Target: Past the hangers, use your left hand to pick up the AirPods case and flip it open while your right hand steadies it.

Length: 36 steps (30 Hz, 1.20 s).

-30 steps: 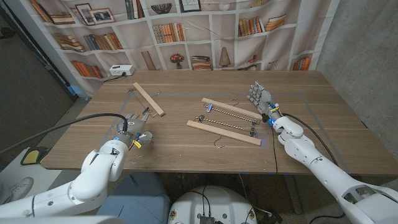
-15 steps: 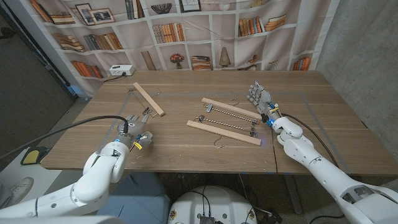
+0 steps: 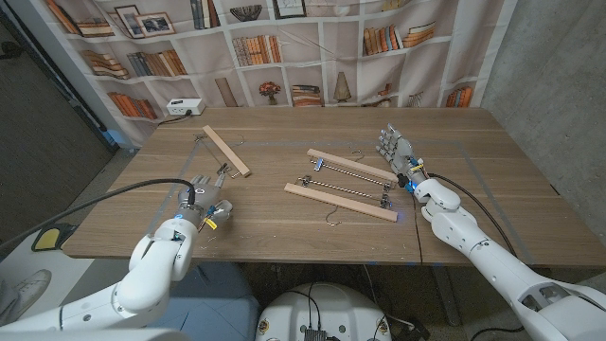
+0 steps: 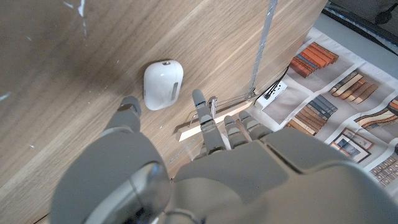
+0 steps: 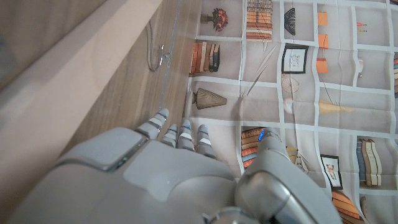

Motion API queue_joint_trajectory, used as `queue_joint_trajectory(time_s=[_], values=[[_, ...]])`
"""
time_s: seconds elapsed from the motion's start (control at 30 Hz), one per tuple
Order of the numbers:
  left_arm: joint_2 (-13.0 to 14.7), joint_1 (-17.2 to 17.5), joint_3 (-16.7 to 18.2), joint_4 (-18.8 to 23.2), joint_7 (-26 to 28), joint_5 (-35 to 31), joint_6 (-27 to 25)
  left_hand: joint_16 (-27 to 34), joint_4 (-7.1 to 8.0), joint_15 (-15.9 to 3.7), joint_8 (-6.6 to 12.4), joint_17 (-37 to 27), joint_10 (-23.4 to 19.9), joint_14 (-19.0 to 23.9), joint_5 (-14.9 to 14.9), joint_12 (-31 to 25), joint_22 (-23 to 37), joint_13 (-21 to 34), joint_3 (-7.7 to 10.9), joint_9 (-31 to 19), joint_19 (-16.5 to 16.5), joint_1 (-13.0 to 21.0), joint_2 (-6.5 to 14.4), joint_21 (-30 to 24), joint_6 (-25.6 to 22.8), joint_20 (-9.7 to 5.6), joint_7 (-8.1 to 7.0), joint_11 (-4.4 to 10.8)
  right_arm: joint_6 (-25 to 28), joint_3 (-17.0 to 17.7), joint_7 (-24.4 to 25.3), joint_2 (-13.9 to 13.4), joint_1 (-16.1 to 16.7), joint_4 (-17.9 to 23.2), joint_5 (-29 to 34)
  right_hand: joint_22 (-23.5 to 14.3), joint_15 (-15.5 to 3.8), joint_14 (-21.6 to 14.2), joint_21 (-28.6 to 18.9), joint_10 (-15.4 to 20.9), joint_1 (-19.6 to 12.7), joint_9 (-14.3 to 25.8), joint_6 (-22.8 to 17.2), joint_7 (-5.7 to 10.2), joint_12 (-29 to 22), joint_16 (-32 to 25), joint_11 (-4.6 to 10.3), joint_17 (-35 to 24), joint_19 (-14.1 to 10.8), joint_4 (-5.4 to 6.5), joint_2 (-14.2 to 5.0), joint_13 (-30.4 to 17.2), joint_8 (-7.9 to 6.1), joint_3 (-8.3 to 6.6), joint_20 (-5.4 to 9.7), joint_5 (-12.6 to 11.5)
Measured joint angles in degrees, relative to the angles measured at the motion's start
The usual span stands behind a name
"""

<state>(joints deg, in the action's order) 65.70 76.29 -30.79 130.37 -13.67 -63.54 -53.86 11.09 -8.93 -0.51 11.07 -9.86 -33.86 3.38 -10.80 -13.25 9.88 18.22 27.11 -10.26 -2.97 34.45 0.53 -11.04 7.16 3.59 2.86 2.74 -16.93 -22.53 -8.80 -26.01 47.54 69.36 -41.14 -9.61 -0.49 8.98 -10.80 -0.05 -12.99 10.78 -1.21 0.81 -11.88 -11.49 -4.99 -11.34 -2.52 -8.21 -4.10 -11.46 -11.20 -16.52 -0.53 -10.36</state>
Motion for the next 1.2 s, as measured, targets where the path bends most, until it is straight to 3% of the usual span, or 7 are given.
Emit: queue_joint_trajectory(time_s=[1.2], values=[[-3.47,0.24,-0.08,-1.67,-0.44,-2.43,-0.12,0.0,-0.08,-0.27,0.0,0.0,0.62,0.67,0.0,0.75,0.0,-0.68,0.87,0.0,-0.73,-0.14,0.59,0.0,-0.3,-0.74,0.3,-0.61,1.28,0.15,0.17,-1.0,0.6,1.44,-0.26,0.0,0.0,0.0,0.0,0.0,0.0,0.0,0.0,0.0,0.0,0.0,0.0,0.01,0.31,0.17,0.0,0.0,0.0,0.17,-0.3,0.0]])
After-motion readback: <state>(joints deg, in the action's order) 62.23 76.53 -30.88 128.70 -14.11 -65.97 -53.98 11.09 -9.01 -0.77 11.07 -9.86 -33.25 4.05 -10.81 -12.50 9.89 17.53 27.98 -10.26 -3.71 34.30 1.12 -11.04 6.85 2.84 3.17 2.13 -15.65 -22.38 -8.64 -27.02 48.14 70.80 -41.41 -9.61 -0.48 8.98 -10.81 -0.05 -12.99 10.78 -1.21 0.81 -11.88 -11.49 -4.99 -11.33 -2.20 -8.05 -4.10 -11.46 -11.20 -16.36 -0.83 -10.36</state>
